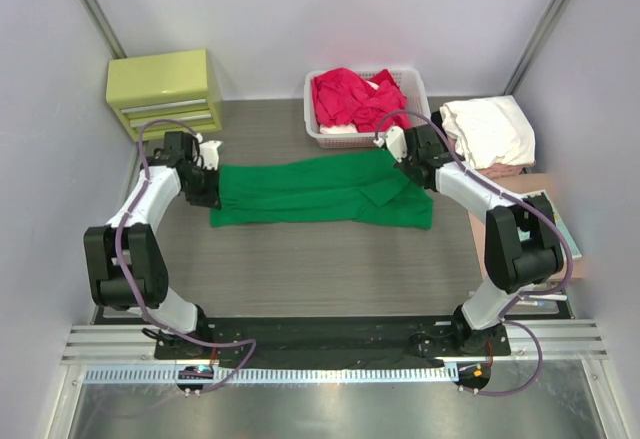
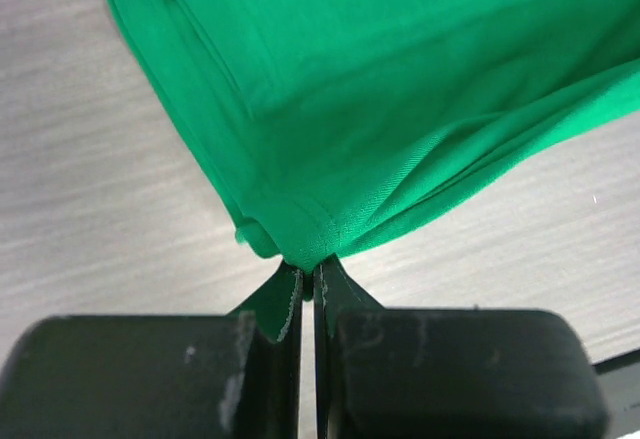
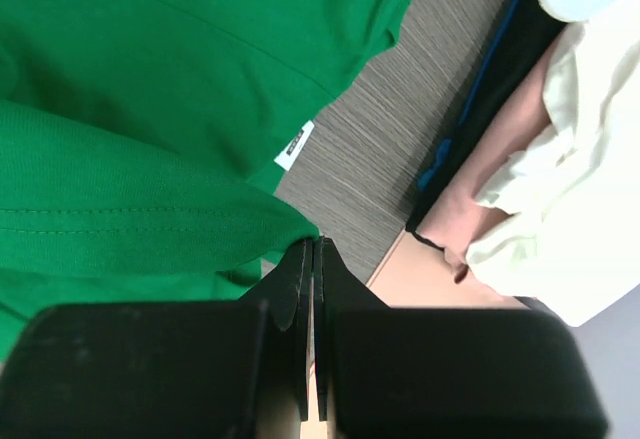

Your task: Fold and stack the t-shirts

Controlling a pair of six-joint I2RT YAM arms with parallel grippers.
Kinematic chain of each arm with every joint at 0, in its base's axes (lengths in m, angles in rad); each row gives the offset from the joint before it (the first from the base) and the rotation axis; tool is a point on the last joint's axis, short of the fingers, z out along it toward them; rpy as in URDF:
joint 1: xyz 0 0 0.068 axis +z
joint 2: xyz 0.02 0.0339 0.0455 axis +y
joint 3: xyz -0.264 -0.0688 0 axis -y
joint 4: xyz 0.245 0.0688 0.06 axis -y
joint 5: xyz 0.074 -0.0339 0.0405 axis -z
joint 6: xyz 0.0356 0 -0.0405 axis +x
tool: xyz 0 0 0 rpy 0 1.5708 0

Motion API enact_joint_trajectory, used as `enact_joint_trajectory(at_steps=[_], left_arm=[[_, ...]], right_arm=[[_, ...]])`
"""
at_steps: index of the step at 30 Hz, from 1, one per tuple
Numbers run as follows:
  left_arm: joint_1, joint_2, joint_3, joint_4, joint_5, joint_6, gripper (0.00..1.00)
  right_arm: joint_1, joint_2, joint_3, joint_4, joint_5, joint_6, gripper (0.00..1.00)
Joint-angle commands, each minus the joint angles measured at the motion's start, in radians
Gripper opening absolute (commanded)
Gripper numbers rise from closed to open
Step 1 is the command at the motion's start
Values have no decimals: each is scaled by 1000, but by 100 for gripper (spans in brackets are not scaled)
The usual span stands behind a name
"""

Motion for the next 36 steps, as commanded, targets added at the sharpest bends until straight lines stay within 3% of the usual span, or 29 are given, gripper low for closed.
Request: enact_joint_trajectory(at_steps=[1,15,16,17,20,23,33,36], left_arm=[[16,56,60,80,-14,-2,0],[27,187,103,141,-17,-16,0],[27,192,104,141,-17,-19,0],[27,193,110,143,-20,-19,0],[30,193,107,161,-43,-19,47],[42,173,92,181,-69,-3,59],[70,141,54,229,-111,31,66],[71,89,38,250,-86,9,66]], right_arm=[[-17,45,65,85,33,17,1],[-43,140,128,122,46,40,1],[-45,143,135,124,52,44,5],[-45,151,138,124,63,44,29],[-46,142,129,131,72,47,53],[-55,108,92,150,76,55,59],[-66,-53,-51,147,71,73,61],[-66,-137,-53,52,-32,132,61]])
